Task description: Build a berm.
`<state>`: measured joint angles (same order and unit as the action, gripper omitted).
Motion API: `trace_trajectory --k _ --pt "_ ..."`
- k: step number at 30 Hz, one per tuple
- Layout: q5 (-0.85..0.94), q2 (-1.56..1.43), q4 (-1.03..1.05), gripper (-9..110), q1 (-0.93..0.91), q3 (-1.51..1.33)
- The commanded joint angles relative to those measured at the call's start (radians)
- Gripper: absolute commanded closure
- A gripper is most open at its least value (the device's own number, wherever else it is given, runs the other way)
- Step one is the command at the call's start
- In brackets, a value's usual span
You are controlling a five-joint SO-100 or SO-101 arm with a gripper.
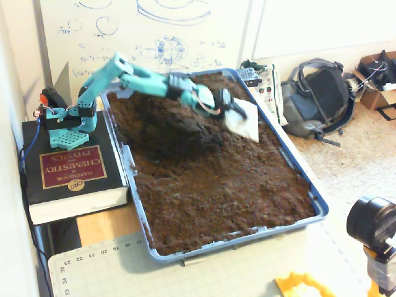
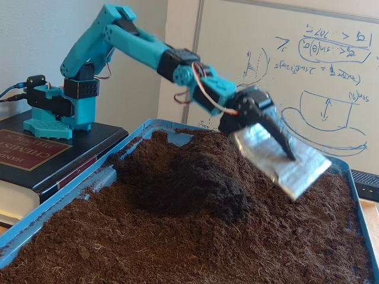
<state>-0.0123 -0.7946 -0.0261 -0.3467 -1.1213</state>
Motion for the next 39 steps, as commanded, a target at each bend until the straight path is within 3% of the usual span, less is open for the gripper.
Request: trace_trajectory --k 1,6,14,27,34,39 --pt "0.064 0.031 -0.052 101 -0.031 0.19" --pt "0.216 0.129 -0.044 101 -0.031 0.255" --pt "0.235 0.227 -0.029 101 0.009 0.253" --pt "0.239 0.178 0.52 101 0.11 0.258" --pt "0.256 0.179 0.563 101 0.117 0.253" --pt "0.362 0.181 0.565 101 0.114 0.239"
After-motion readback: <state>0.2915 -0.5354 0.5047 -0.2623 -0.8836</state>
